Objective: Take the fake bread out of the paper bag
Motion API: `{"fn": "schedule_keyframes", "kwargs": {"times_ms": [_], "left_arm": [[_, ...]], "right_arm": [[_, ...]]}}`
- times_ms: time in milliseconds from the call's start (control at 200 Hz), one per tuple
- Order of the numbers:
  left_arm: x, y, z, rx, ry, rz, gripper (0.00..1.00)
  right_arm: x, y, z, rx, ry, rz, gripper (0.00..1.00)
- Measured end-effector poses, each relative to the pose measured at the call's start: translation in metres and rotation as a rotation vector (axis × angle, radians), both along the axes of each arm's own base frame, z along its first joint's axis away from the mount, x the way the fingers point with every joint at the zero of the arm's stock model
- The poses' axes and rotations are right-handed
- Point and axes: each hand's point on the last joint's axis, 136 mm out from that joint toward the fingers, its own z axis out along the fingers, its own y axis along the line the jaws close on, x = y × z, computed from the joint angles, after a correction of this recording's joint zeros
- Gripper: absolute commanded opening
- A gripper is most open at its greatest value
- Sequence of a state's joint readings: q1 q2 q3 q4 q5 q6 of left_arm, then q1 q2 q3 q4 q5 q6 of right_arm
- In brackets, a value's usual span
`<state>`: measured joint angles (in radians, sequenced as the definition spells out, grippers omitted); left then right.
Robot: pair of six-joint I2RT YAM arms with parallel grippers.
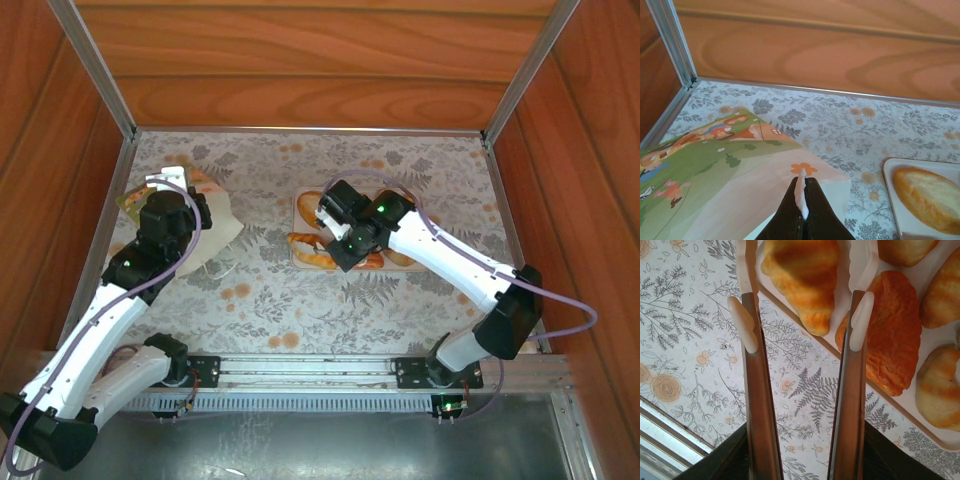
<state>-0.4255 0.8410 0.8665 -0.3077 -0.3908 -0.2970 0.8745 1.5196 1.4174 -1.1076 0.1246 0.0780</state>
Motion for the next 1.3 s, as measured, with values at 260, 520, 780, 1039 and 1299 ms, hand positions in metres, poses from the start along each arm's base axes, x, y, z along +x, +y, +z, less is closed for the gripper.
{"fn": "schedule_keyframes", "kwargs": {"times_ms": [260,520,780,1039,1299], "left_arm": [[-0.002,0.001,0.0,-0.002,-0.003,0.001,0.0],[-0.002,0.001,-0.003,-0.005,0.004,0.004,0.0],[-0.001,0.001,-0.005,-0.009,0.01,0.006,0.0],[-0.001,0.001,-0.006,-0.009,0.012,0.006,0.0],[0.0,0.0,-0.007,-0.006,0.017,0.005,0.0]], "right_arm": [[0.0,0.002,-0.021,-0.014,0.07,0.009,0.47],[0.001,-0.005,-0.032,-0.06,0.094,-0.016,0.38],[0.006,-0.012,-0.021,-0.089,0.073,-0.092,0.36],[0.008,-0.007,-0.023,-0.071,0.087,-0.144,0.37],[0.008,-0.002,-0.025,-0.053,0.101,-0.145,0.42]]}}
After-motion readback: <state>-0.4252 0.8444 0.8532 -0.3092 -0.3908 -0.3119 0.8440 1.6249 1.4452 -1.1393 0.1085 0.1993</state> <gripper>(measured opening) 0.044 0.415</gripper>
